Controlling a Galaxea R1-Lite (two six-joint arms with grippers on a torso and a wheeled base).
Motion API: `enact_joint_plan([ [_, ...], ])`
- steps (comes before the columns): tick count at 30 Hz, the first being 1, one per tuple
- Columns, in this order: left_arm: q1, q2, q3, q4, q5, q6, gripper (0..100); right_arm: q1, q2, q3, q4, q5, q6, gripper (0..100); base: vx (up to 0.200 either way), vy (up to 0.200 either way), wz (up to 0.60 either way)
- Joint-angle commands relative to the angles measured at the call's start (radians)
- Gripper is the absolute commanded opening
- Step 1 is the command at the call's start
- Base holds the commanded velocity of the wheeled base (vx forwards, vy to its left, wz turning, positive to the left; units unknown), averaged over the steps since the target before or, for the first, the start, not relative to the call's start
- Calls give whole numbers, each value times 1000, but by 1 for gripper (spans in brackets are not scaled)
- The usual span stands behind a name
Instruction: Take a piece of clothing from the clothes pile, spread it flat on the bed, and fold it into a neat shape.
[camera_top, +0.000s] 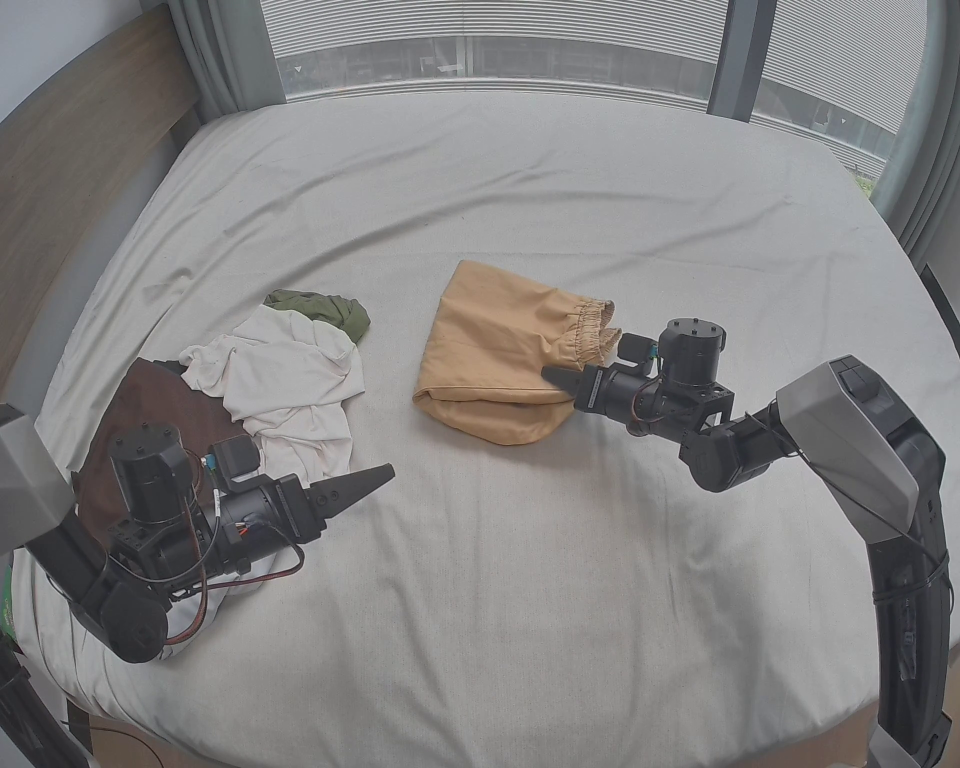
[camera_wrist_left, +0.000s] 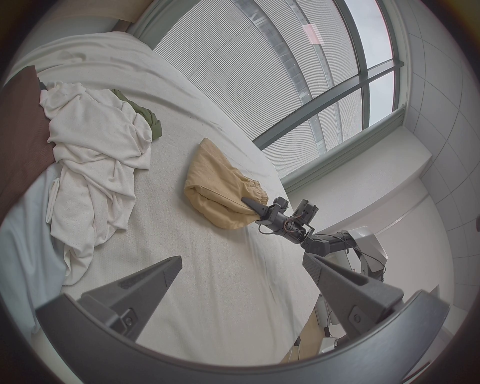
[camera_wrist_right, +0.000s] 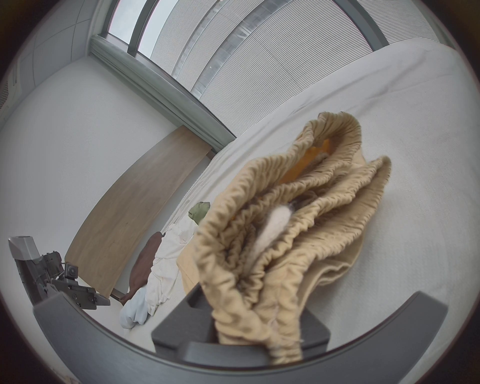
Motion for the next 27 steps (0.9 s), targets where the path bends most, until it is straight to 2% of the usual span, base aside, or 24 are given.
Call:
enact_joint_plan([
  [1, 0, 5, -2, 0, 0, -1, 100, -4, -12, 51, -8, 0, -2, 0, 0, 0, 0],
  [2, 0, 7, -4, -2, 0, -1, 100, -3, -12, 59, -13, -2, -4, 100, 0, 0, 0],
  [4, 0, 7, -4, -2, 0, -1, 100, -1, -14, 69, -25, -5, -4, 100, 0, 0, 0],
  [9, 0, -1, -1, -2, 0, -1, 100, 3, -71, 221, -94, -8, -50, 100, 0, 0, 0],
  [12, -1, -7, 4, -3, -1, -1, 100, 0, -166, 387, -125, -40, -104, 100, 0, 0, 0],
  [16, -20, -59, 42, -75, -10, 1, 100, 5, -305, 622, -254, -46, -117, 100, 0, 0, 0],
  [17, -20, -62, 45, -78, -12, 1, 100, 5, -311, 631, -257, -46, -117, 100, 0, 0, 0],
  [20, -24, -159, 149, -226, -132, -1, 100, 11, -480, 813, -330, -45, -124, 100, 0, 0, 0],
  [22, -20, -243, 200, -240, -181, 1, 100, 13, -584, 898, -350, -45, -141, 100, 0, 0, 0],
  [27, -18, -486, 314, -224, -204, -1, 100, 46, -877, 1106, -344, -45, -156, 100, 0, 0, 0],
])
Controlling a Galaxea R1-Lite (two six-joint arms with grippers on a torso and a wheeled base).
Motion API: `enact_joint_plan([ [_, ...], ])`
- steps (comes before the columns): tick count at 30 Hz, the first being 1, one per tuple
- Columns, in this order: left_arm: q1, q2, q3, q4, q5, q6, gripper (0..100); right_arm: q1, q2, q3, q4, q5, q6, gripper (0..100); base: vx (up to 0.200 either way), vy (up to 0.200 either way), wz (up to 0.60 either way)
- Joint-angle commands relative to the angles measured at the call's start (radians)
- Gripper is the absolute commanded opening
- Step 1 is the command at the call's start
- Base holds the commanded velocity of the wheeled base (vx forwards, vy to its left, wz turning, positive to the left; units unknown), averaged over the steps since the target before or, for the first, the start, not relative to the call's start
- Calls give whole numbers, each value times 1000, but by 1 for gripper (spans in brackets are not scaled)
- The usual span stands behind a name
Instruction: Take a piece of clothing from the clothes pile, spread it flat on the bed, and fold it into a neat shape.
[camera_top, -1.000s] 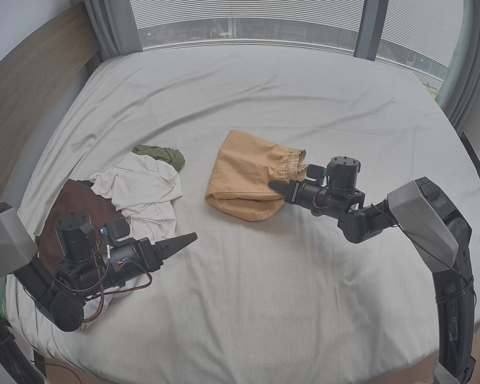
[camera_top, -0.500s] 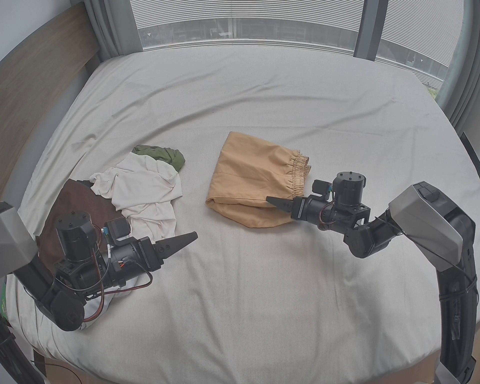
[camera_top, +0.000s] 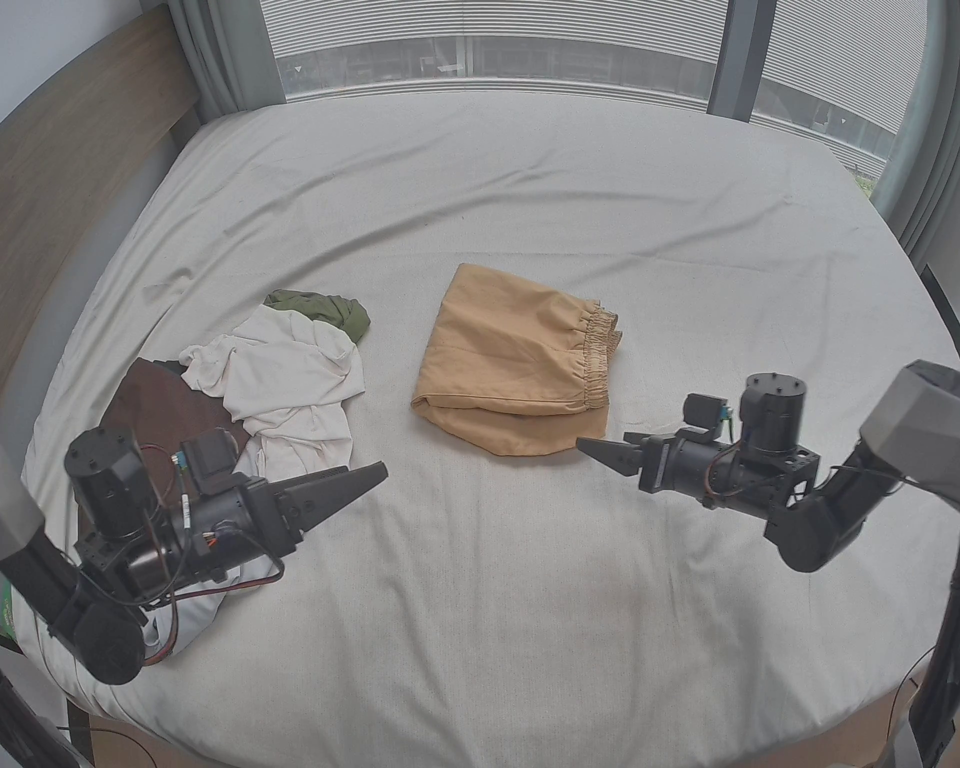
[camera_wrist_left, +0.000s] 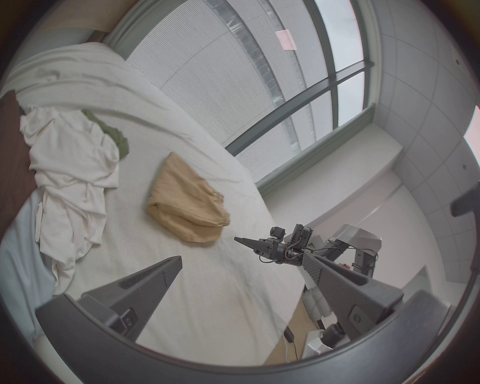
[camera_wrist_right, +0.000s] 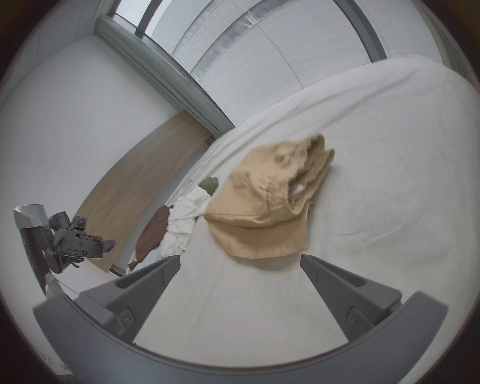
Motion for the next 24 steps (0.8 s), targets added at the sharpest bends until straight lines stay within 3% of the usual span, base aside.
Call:
enact_joint_plan([
  [1, -1, -391, 205, -63, -81, -1, 100, 47, -504, 355, -58, -4, -34, 100, 0, 0, 0],
  [3, 14, -502, 230, -57, -73, -1, 100, 71, -635, 448, -55, -5, -58, 100, 0, 0, 0],
  [5, 80, -589, 254, -30, -61, -1, 100, 76, -753, 532, -46, -7, -72, 100, 0, 0, 0],
  [10, 201, -695, 294, 37, -61, 22, 100, 37, -931, 641, -9, -7, -75, 100, 0, 0, 0],
  [12, 308, -787, 294, 166, -59, 93, 100, -42, -1087, 693, 37, -7, -76, 100, 0, 0, 0],
  [14, 351, -834, 294, 230, -59, 128, 100, -73, -1161, 705, 71, -7, -78, 100, 0, 0, 0],
  [15, 402, -900, 294, 348, -59, 177, 100, -133, -1268, 716, 152, -7, -78, 100, 0, 0, 0],
  [18, 440, -962, 294, 450, -58, 215, 100, -190, -1369, 724, 243, -7, -81, 100, 0, 0, 0],
  [19, 477, -1051, 294, 569, -59, 248, 100, -240, -1515, 727, 370, 1, -86, 100, 0, 0, 0],
  [22, 496, -1147, 293, 684, -59, 255, 100, -259, -1676, 724, 514, 1, -87, 100, 0, 0, 0],
  [24, 496, -1267, 293, 818, -59, 254, 100, -285, -1865, 714, 721, -1, -87, 100, 0, 0, 0],
])
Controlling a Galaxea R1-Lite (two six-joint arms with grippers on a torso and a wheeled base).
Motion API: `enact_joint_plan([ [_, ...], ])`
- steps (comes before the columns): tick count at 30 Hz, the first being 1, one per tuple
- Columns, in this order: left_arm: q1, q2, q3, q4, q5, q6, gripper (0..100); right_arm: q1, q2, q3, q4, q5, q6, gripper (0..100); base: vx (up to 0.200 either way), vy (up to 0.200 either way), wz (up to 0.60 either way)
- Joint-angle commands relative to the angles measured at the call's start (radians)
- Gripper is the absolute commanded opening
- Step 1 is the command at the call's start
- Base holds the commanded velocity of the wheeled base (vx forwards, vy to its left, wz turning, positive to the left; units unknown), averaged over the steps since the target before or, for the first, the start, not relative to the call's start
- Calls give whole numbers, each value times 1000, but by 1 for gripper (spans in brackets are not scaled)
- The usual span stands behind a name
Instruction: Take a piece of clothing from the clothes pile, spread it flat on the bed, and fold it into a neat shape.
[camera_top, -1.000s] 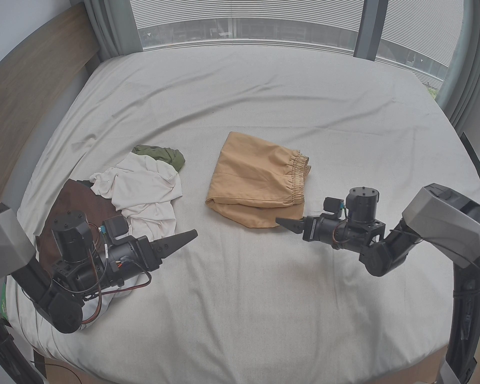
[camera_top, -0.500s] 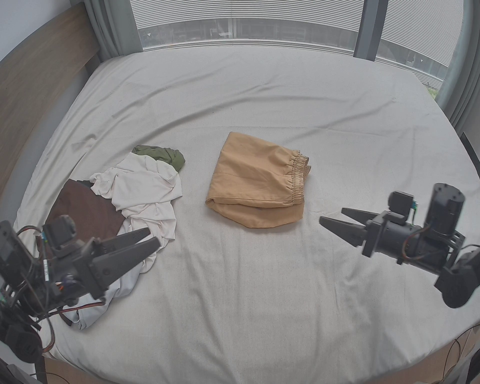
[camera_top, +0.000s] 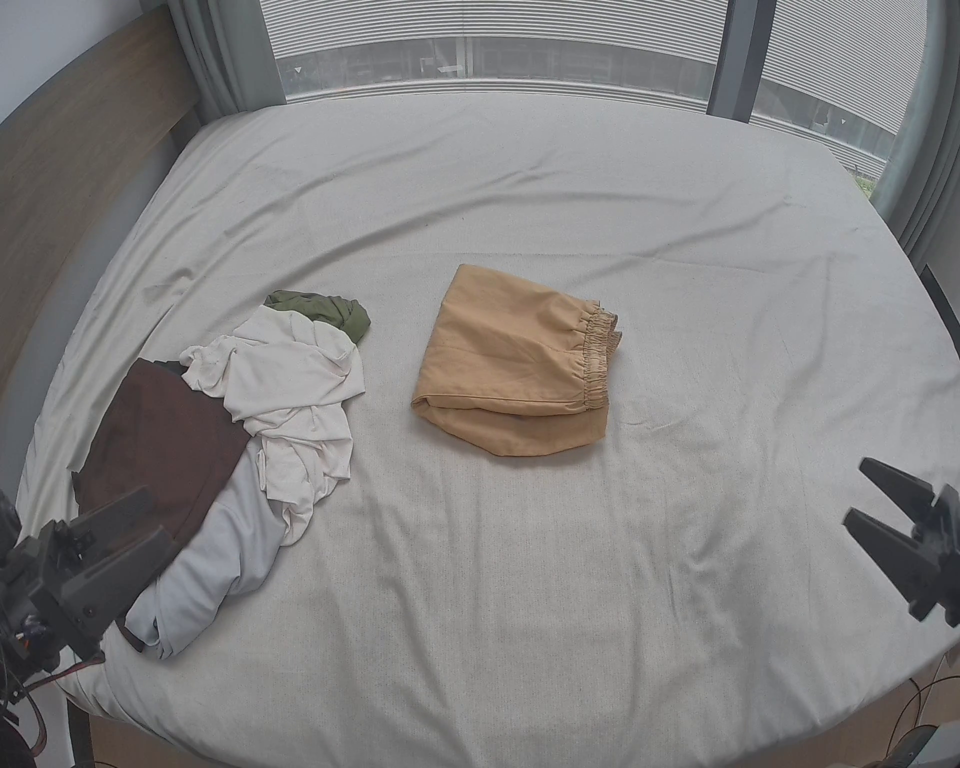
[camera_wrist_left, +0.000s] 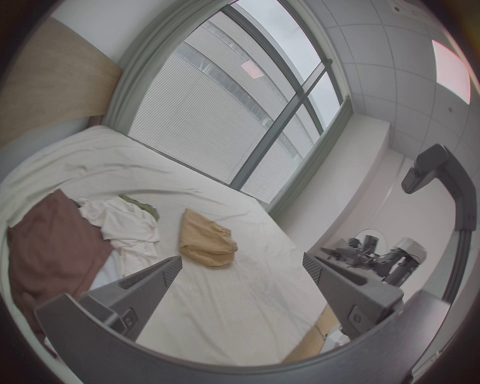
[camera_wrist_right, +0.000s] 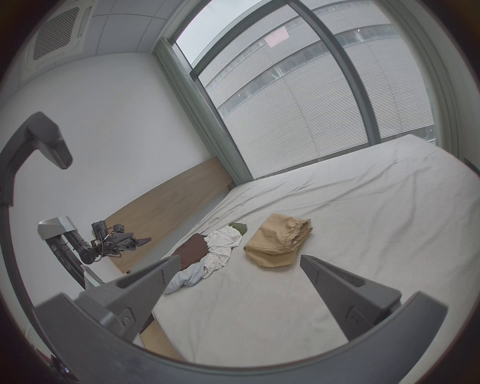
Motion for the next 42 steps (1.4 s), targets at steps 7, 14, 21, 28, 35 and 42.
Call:
enact_joint_plan([
  [7, 170, -732, 27, 662, -2, 100, 100, -245, -877, 116, 752, -96, -154, 100, 0, 0, 0],
  [14, 219, -897, 29, 883, 59, 220, 100, -246, -872, 114, 789, -423, -167, 100, 0, 0, 0],
  [21, 219, -897, 29, 1011, 365, 418, 100, -248, -871, 108, 815, -429, -256, 100, 0, 0, 0],
  [28, 215, -895, 29, 1006, 216, 456, 100, -246, -872, 110, 807, -415, -154, 100, 0, 0, 0],
  [35, 232, -901, 29, 1011, 322, 441, 100, -249, -874, 116, 776, -323, -248, 100, 0, 0, 0],
  [42, 281, -976, 29, 1018, 539, 488, 100, -249, -874, 116, 775, -385, -246, 100, 0, 0, 0],
])
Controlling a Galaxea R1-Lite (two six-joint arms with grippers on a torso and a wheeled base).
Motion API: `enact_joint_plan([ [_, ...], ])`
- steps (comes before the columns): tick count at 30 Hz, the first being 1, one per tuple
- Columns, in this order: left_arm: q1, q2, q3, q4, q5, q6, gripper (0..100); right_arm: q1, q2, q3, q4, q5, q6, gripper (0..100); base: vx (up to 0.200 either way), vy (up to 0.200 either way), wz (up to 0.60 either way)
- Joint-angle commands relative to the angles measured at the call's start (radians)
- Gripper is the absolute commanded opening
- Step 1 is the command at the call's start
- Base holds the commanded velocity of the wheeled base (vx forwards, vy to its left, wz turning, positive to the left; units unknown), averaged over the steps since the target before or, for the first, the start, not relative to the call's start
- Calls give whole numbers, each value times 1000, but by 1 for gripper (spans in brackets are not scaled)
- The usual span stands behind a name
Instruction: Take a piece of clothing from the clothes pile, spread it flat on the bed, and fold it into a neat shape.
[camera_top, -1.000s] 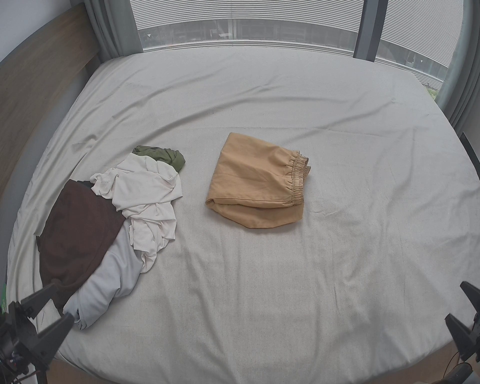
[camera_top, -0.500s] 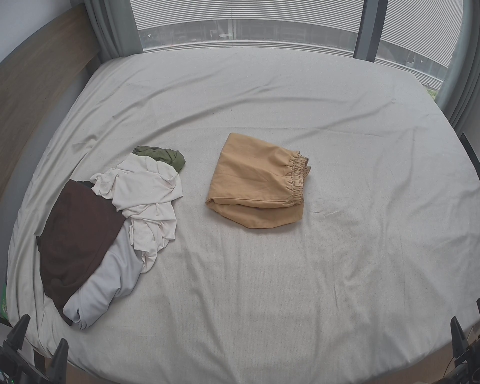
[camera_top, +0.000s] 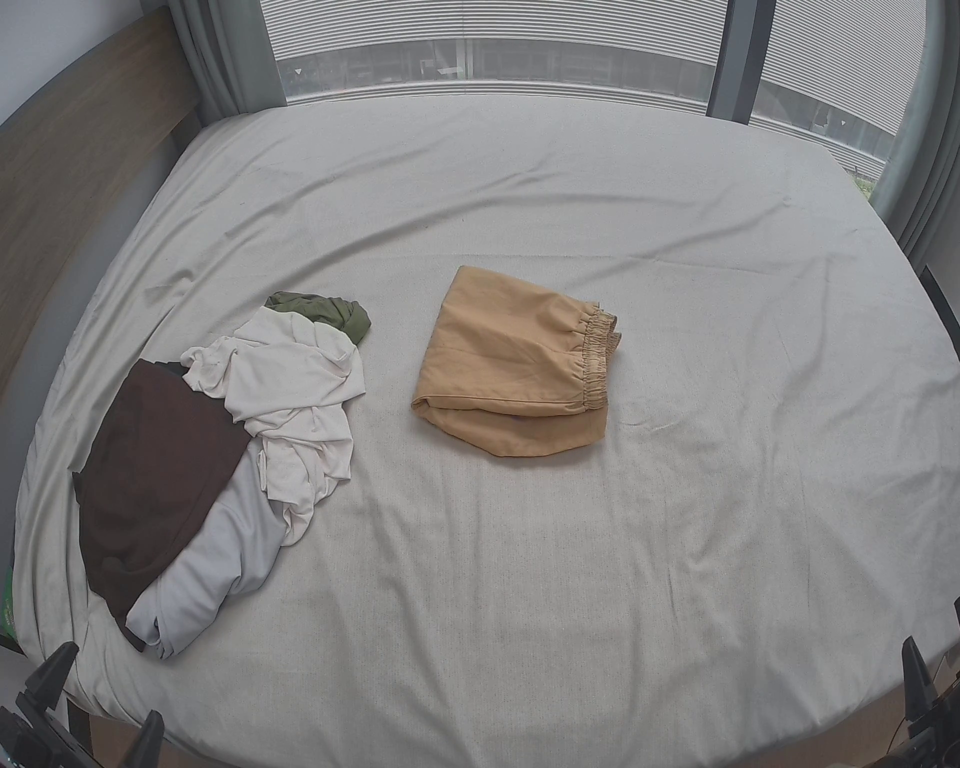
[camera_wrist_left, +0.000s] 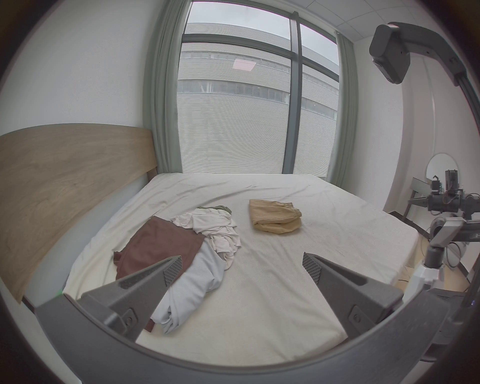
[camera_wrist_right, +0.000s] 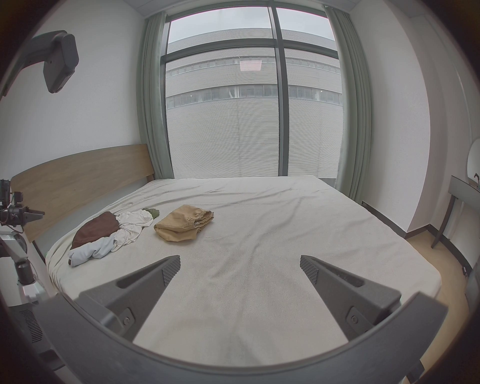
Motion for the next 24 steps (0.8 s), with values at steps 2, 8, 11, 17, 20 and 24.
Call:
enact_joint_plan([
  [2, 46, -63, 18, 15, 261, 54, 100, -1, -6, 18, -7, -19, -25, 100, 0, 0, 0],
  [8, 36, -59, -18, 101, -15, 53, 100, -4, 6, 5, 98, -11, -26, 100, 0, 0, 0],
  [11, 1, 33, -13, 87, -15, 66, 100, -7, 10, 8, 80, -11, -26, 100, 0, 0, 0],
  [17, -349, 36, 16, 20, 169, -15, 100, -3, 2, 18, 62, -13, -15, 100, 0, 0, 0],
  [20, -341, 24, 18, 15, 373, -15, 100, -3, 2, 18, 62, -13, -19, 100, 0, 0, 0],
  [24, -229, -59, 18, 49, 471, -35, 100, -3, 2, 18, 63, -13, -20, 100, 0, 0, 0],
])
